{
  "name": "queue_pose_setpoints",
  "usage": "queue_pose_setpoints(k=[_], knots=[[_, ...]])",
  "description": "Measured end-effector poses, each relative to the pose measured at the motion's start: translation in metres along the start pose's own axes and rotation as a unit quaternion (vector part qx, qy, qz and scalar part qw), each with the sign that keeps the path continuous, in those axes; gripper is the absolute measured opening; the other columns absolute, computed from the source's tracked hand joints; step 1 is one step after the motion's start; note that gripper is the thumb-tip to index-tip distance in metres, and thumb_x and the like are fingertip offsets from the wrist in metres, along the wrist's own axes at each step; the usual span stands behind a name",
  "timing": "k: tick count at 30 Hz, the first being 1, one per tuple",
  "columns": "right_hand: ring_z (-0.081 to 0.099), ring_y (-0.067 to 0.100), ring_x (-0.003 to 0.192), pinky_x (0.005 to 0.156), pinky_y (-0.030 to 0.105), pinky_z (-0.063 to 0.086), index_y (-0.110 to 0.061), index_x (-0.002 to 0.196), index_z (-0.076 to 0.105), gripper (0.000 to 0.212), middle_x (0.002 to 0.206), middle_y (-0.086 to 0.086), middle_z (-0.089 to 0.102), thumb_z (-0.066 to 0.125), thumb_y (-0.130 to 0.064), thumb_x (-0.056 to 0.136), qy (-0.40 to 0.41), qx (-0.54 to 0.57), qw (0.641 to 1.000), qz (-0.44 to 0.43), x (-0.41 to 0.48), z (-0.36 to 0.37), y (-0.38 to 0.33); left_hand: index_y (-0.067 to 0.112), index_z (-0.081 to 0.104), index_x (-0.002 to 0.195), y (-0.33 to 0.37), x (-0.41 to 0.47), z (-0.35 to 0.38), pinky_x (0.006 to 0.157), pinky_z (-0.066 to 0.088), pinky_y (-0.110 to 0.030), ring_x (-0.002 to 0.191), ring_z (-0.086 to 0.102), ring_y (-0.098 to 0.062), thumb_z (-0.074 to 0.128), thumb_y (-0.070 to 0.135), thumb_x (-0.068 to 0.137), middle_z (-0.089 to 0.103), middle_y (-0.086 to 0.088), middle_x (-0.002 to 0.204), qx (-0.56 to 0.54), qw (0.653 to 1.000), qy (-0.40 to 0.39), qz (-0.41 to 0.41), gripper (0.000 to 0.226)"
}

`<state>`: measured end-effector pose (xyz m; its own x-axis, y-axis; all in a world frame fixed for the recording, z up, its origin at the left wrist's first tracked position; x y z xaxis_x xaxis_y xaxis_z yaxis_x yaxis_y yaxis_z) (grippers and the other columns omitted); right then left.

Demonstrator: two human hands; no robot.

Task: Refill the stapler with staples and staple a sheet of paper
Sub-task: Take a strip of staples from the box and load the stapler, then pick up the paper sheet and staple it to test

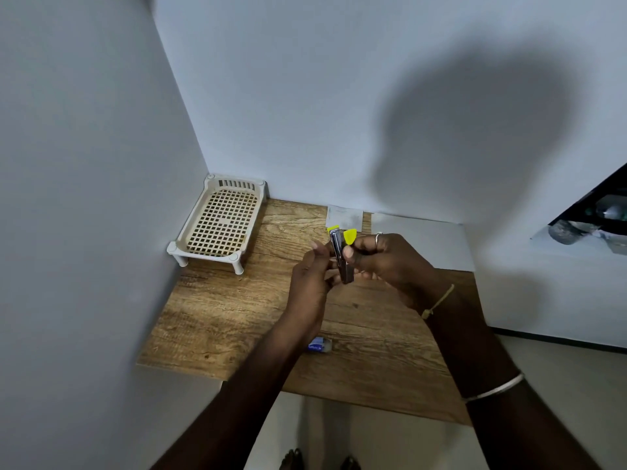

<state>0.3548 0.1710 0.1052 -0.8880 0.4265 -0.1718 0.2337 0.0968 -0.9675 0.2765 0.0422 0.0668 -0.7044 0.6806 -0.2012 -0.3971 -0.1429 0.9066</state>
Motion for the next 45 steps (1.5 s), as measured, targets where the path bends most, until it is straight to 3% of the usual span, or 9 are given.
queue_pose_setpoints(k=[5,9,13,16,21,27,34,37,45], knots=[[0.068,-0.001,0.069,0.062,0.012,0.049,-0.011,0.094,0.075,0.006,0.077,-0.007,0.076,0.071,-0.007,0.091,0.008,0.008,1.0,-0.027,-0.002,-0.006,-0.006,0.019,0.075,0.117,0.017,0.007,-0.006,0.088,0.055,-0.033,0.108,0.071,-0.017,0.058,0.058,0.094,0.075,-0.004,0.116,0.021,0.997,-0.069,-0.018,0.049],[0.075,0.031,0.095,0.084,0.044,0.061,0.001,0.106,0.069,0.022,0.099,0.017,0.077,0.075,-0.012,0.089,0.04,0.053,0.998,-0.004,-0.001,0.0,-0.008,0.024,0.076,0.115,0.021,0.006,0.01,0.091,0.052,-0.032,0.112,0.069,-0.02,0.055,0.062,0.094,0.074,-0.005,0.12,0.01,0.996,-0.081,-0.022,0.048],[0.074,0.032,0.098,0.093,0.058,0.057,-0.003,0.101,0.06,0.025,0.1,0.021,0.076,0.079,-0.012,0.086,0.079,0.079,0.994,0.012,0.0,-0.001,-0.005,0.029,0.073,0.121,0.016,0.006,0.012,0.097,0.048,-0.034,0.118,0.067,-0.012,0.041,0.063,0.1,0.073,0.002,0.124,0.012,0.995,-0.085,-0.05,0.051],[0.075,0.028,0.098,0.089,0.047,0.059,-0.008,0.112,0.064,0.029,0.098,0.01,0.079,0.078,-0.015,0.088,0.073,0.05,0.996,0.009,-0.001,-0.006,-0.003,0.025,0.068,0.13,0.02,0.009,0.006,0.105,0.046,-0.043,0.126,0.063,-0.014,0.055,0.055,0.098,0.071,0.002,0.13,0.034,0.994,-0.101,-0.021,0.045],[0.07,0.007,0.072,0.069,0.019,0.052,-0.009,0.103,0.073,0.018,0.082,0.004,0.077,0.077,-0.007,0.086,0.087,-0.039,0.995,-0.033,-0.005,-0.008,-0.001,0.011,0.072,0.121,0.034,0.022,-0.001,0.091,0.056,-0.028,0.11,0.071,-0.018,0.077,0.019,0.089,0.077,-0.007,0.113,0.103,0.99,-0.073,0.067,0.033],[0.064,0.014,0.076,0.072,0.028,0.05,-0.014,0.099,0.073,0.019,0.083,0.0,0.072,0.081,-0.015,0.082,0.118,-0.144,0.981,-0.055,-0.003,-0.007,0.009,0.011,0.072,0.115,0.026,0.024,-0.009,0.09,0.059,-0.035,0.104,0.074,-0.019,0.075,0.005,0.088,0.079,-0.005,0.107,0.137,0.98,-0.106,0.102,0.028],[0.064,-0.003,0.087,0.076,0.018,0.048,-0.028,0.1,0.069,0.031,0.091,-0.014,0.072,0.085,-0.02,0.075,0.113,-0.193,0.973,-0.056,-0.006,-0.014,0.056,0.008,0.066,0.126,-0.011,0.037,-0.022,0.086,0.058,-0.031,0.108,0.072,-0.02,0.078,-0.002,0.083,0.076,-0.009,0.114,0.156,0.976,-0.149,0.041,0.045],[0.064,-0.006,0.088,0.075,0.01,0.045,-0.027,0.098,0.071,0.032,0.091,-0.015,0.071,0.085,-0.013,0.073,0.107,-0.243,0.963,-0.056,-0.003,-0.014,0.085,0.019,0.07,0.118,-0.038,0.045,-0.031,0.087,0.058,-0.03,0.104,0.072,-0.014,0.086,0.015,0.078,0.077,0.001,0.109,0.289,0.944,-0.146,0.055,0.044],[0.067,0.025,0.095,0.081,0.037,0.053,-0.017,0.104,0.075,0.033,0.099,0.005,0.073,0.074,-0.007,0.073,0.085,-0.349,0.933,-0.009,0.001,-0.005,0.148,0.031,0.069,0.122,-0.1,0.065,-0.046,0.088,0.051,-0.041,0.115,0.06,-0.023,0.085,0.045,0.067,0.066,0.005,0.124,0.62,0.76,-0.156,0.119,0.059]])
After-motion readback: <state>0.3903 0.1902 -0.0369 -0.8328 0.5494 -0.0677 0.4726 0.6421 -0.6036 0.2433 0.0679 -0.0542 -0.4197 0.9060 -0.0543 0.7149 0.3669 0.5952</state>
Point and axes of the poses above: each hand's wrist, its own x-axis towards the middle knuckle, its own z-axis out of the palm, y = z × x, the point moved 1 cm from there along x, towards the middle knuckle
